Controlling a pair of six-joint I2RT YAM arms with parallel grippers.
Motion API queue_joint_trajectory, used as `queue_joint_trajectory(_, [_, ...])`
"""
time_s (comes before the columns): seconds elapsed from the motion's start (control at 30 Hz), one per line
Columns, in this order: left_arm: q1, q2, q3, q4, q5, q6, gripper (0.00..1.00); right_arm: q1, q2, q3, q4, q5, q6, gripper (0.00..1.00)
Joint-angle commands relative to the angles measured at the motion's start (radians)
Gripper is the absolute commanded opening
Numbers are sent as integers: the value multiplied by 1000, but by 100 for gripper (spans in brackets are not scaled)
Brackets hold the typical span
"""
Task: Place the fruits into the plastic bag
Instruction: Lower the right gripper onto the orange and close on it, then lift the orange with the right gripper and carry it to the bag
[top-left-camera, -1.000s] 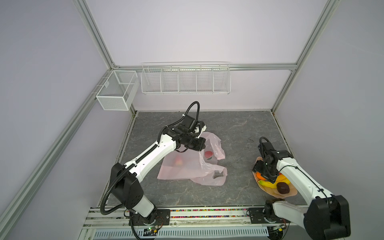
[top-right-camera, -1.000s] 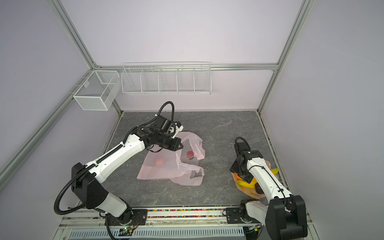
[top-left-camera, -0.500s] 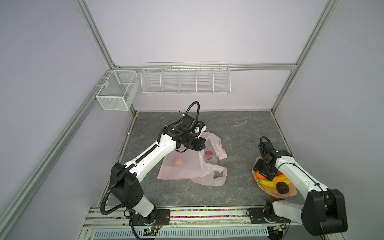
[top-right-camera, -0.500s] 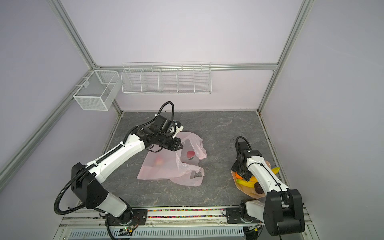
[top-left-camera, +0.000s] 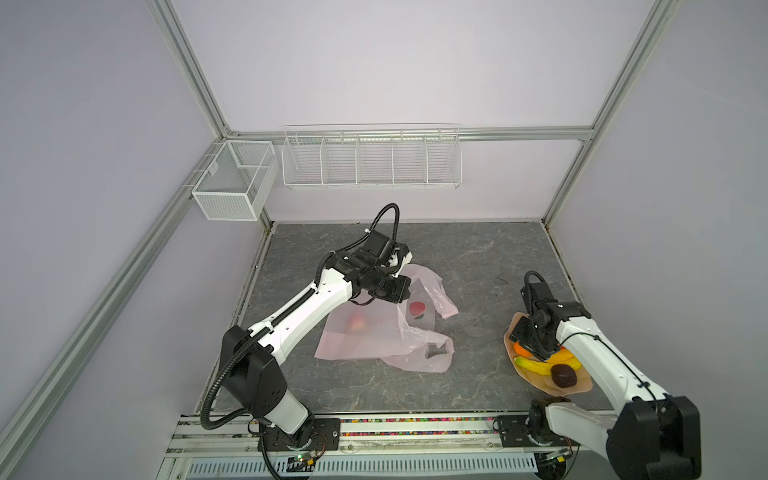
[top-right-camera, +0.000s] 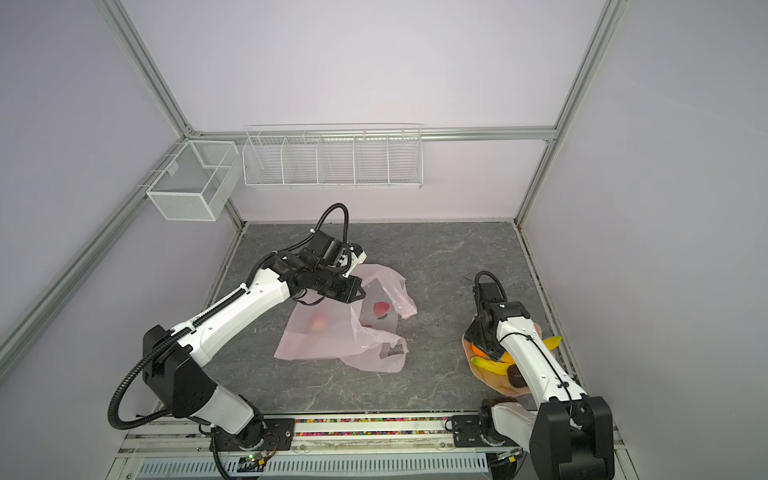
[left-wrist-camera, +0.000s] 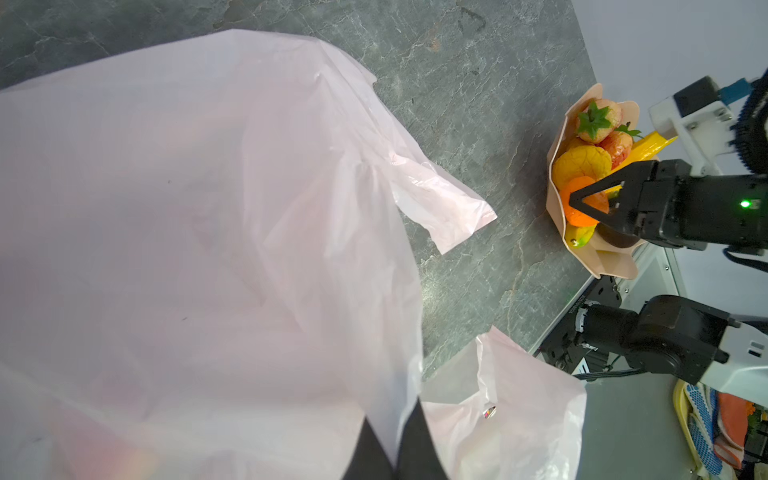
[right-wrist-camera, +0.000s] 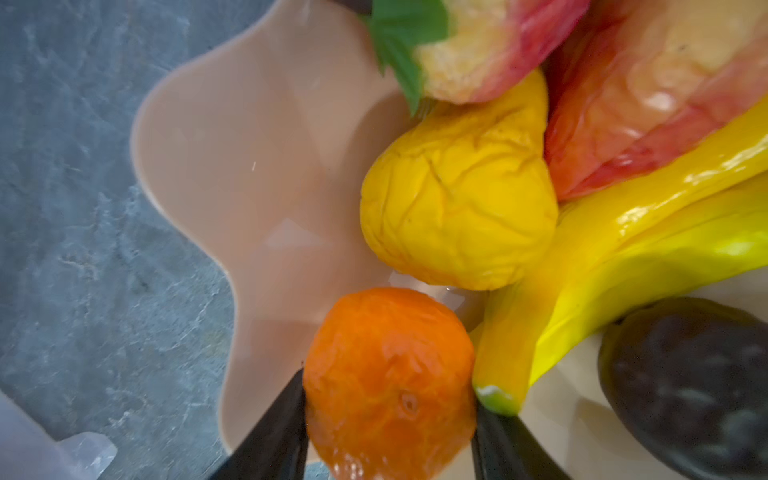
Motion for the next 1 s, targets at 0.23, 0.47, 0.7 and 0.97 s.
queue_joint_trajectory(0.23, [3, 6, 42, -29, -4, 27, 0, -3, -161, 83, -25, -108, -7, 40])
queue_joint_trajectory(0.47, [3, 12, 49, -38, -1, 33, 0, -3, -215, 13, 217, -348, 13, 40])
queue_joint_trajectory(0.7, [3, 15, 57, -44, 0, 39, 0, -3, -223, -82, 517, -578, 132, 37])
queue_joint_trajectory(0.97, [3, 11, 54, -50, -1, 40, 0, 39, -203, -190, 731, -640, 258, 35])
